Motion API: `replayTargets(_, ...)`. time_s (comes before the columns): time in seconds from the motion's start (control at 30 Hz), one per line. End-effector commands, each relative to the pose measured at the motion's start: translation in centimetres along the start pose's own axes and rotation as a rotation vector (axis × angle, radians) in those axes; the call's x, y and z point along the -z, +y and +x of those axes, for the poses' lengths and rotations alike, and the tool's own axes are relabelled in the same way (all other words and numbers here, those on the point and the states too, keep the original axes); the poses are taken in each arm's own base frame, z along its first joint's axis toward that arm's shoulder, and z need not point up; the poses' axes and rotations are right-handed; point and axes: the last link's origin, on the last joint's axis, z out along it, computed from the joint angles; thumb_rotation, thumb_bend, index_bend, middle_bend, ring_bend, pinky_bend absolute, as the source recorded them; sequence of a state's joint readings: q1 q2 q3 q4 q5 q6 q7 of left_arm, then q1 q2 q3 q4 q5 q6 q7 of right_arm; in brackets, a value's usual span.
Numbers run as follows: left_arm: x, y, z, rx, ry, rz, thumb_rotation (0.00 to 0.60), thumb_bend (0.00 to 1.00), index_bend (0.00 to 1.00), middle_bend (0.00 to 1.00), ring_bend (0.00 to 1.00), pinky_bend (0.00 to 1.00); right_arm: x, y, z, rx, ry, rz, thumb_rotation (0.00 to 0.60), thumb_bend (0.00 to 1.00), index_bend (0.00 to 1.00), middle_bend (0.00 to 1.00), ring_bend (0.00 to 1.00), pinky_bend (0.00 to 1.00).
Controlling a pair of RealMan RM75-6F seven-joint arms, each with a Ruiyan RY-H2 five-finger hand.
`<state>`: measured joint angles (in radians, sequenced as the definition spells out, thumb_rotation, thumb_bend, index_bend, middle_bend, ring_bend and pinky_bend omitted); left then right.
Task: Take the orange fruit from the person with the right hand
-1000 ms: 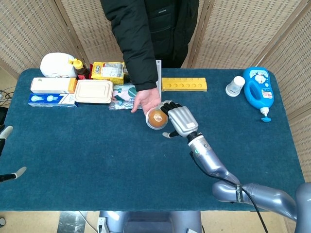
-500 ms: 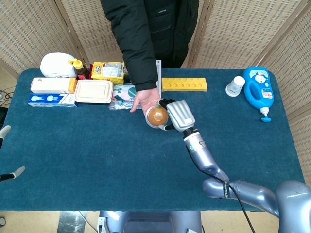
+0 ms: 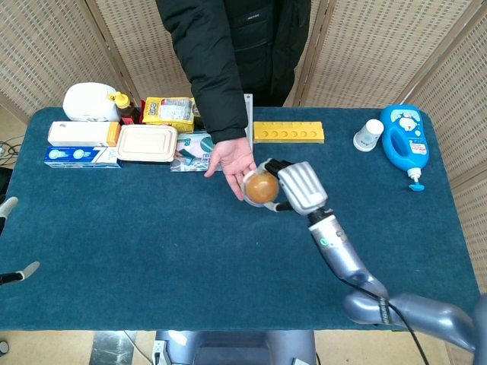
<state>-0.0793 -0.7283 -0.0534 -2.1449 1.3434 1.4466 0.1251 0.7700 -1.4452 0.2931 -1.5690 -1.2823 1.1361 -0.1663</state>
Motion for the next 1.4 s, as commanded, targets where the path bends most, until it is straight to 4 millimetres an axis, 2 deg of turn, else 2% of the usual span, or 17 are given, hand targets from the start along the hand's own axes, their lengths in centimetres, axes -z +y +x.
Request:
replayTargets(0.03, 0.0, 0.1, -0.1, -0.002, -0.003, -0.001, 0.6, 0.01, 0.0, 0.0, 0.0, 0.01, 3.1, 2.1, -0.1, 0.065, -0.054, -0.032, 0.6, 0.32, 0.58, 0.55, 0.52, 0.68)
replayTargets(0.27, 0.1, 0.2, -0.2, -0.008, -0.008, -0.006, 0.6, 0.01, 0.0, 0.0, 0.0, 0.01, 4.2, 4.3, -3.5, 0.11, -0.175, -0.081, 0.6, 0.32, 0.58, 0.55, 0.51, 0.68)
replayTargets(0.47, 0.2, 0.2, -0.2, -0.008, -0.005, -0.006, 0.6, 0.01, 0.0, 0.0, 0.0, 0.01, 3.7, 4.6, -6.5, 0.109, -0.255, -0.095, 0.6, 0.32, 0.57, 0.54, 0.49, 0.65)
replayTargets(0.57, 0.2, 0.2, -0.2, -0.009, -0.007, -0.007, 0.6, 0.01, 0.0, 0.0, 0.0, 0.01, 3.8, 4.8, -7.3, 0.11, -0.302, -0.093, 0.6, 0.29, 0.47, 0.46, 0.42, 0.6)
replayTargets(0.67, 0.2, 0.2, -0.2, -0.008, -0.009, -0.009, 0.6, 0.01, 0.0, 0.0, 0.0, 0.01, 3.9, 5.1, -7.5, 0.092, -0.336, -0.102, 0.6, 0.25, 0.32, 0.33, 0.29, 0.52)
replayTargets(0.73, 0.2, 0.2, -0.1, -0.007, -0.009, -0.01, 0.6, 0.01, 0.0, 0.0, 0.0, 0.01, 4.1, 5.4, -7.3, 0.082, -0.345, -0.109, 0.6, 0.24, 0.26, 0.24, 0.23, 0.45)
replayTargets(0.83, 0.2, 0.2, -0.1, -0.005, -0.009, -0.011, 0.6, 0.01, 0.0, 0.0, 0.0, 0.01, 4.4, 5.6, -6.7, 0.068, -0.335, -0.114, 0.6, 0.24, 0.23, 0.18, 0.16, 0.37)
replayTargets(1.03, 0.4, 0.2, -0.1, -0.003, -0.008, -0.015, 0.6, 0.01, 0.0, 0.0, 0.0, 0.01, 5.9, 6.0, -4.8, 0.058, -0.306, -0.12, 0.6, 0.24, 0.22, 0.17, 0.14, 0.33)
replayTargets(1.2, 0.5, 0.3, 0.0, -0.003, -0.005, -0.021, 0.6, 0.01, 0.0, 0.0, 0.0, 0.01, 9.8, 7.1, -2.2, 0.05, -0.274, -0.14, 0.6, 0.21, 0.22, 0.16, 0.14, 0.3)
replayTargets(1.33, 0.7, 0.4, -0.1, -0.005, -0.007, -0.032, 0.6, 0.01, 0.0, 0.0, 0.0, 0.01, 14.2, 9.1, 0.2, 0.092, -0.201, -0.183, 0.6, 0.06, 0.2, 0.15, 0.13, 0.2)
replayTargets(1.4, 0.7, 0.5, -0.1, -0.008, -0.007, -0.036, 0.6, 0.01, 0.0, 0.0, 0.0, 0.01, 16.1, 10.0, 0.9, 0.118, -0.163, -0.202, 0.6, 0.02, 0.2, 0.15, 0.13, 0.16)
